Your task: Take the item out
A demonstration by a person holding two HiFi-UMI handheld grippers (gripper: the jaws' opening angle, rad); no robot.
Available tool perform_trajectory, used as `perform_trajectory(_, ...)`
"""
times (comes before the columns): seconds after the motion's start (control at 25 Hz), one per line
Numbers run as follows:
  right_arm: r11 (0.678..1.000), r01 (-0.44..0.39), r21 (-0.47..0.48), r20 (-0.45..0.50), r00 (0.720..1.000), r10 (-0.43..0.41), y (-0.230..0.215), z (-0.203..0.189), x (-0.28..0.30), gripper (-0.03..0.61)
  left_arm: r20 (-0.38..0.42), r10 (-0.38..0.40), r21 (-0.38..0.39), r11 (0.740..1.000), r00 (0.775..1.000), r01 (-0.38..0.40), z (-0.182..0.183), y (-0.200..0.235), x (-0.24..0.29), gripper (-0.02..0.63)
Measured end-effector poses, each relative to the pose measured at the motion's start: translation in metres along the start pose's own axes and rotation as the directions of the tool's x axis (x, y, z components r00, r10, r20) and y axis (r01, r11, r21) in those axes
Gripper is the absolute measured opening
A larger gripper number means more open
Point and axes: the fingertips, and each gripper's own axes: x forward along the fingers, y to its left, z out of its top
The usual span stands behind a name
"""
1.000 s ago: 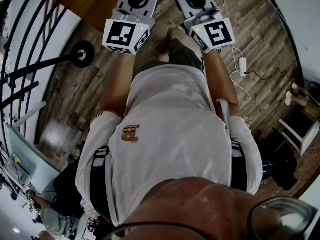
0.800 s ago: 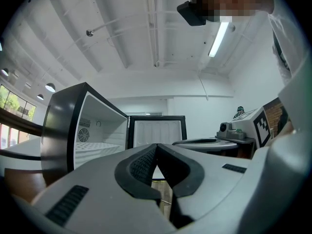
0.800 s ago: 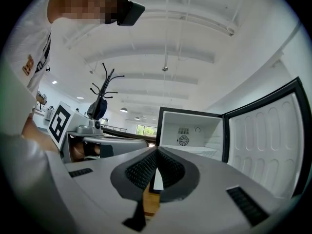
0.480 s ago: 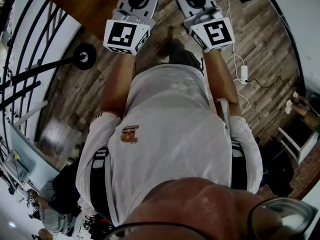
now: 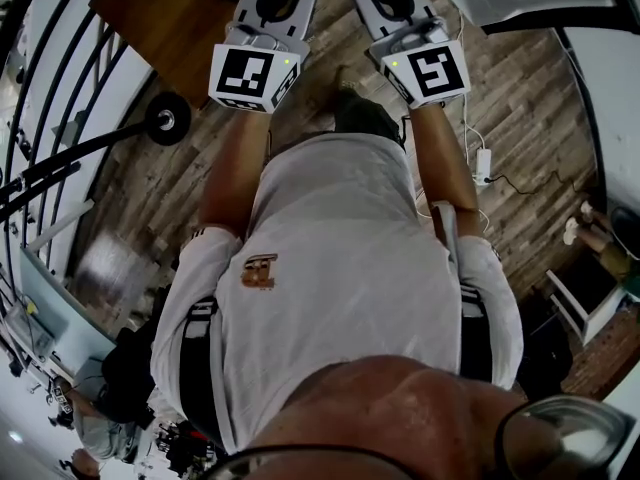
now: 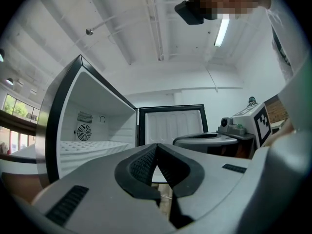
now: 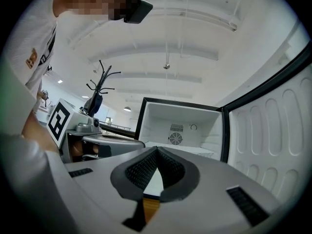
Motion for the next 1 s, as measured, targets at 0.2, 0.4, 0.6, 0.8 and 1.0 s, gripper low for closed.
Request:
perform_trajectory(0.2, 1.000, -0.024, 0.001, -0.001, 1.000, 0.024, -0.041, -0.016, 0.017, 0.032, -0.020, 0.026, 0.007, 1.000, 0.999, -0.025, -0.015, 0.013, 0.042, 0.018)
perform_trajectory(0.4, 0.999, -0.047, -0.003, -0.010, 0.999, 0.047, -0.083, -0.027, 0.035, 0.032, -0.035, 0.065, 0.022, 0.998, 0.997, -0.064, -0.024, 0.029, 0.084, 0.018)
perform_trajectory(0.6, 0.997, -0.069, -0.033, -0.010, 0.998, 0.069, -0.120, -0.031, 0.052, 0.032, -0.048, 0.110, 0.036, 0.993, 0.993, -0.109, -0.028, 0.043, 0.120, 0.018)
perform_trajectory(0.8, 0.994, -0.095, -0.047, -0.003, 0.995, 0.095, -0.148, -0.036, 0.071, 0.032, -0.065, 0.149, 0.046, 0.988, 0.987, -0.146, -0.038, 0.058, 0.148, 0.018)
perform_trajectory(1.0, 0.988, -0.125, -0.086, -0.031, 0.992, 0.123, -0.173, -0.049, 0.087, 0.032, -0.088, 0.191, 0.070, 0.980, 0.978, -0.185, -0.052, 0.073, 0.176, 0.018)
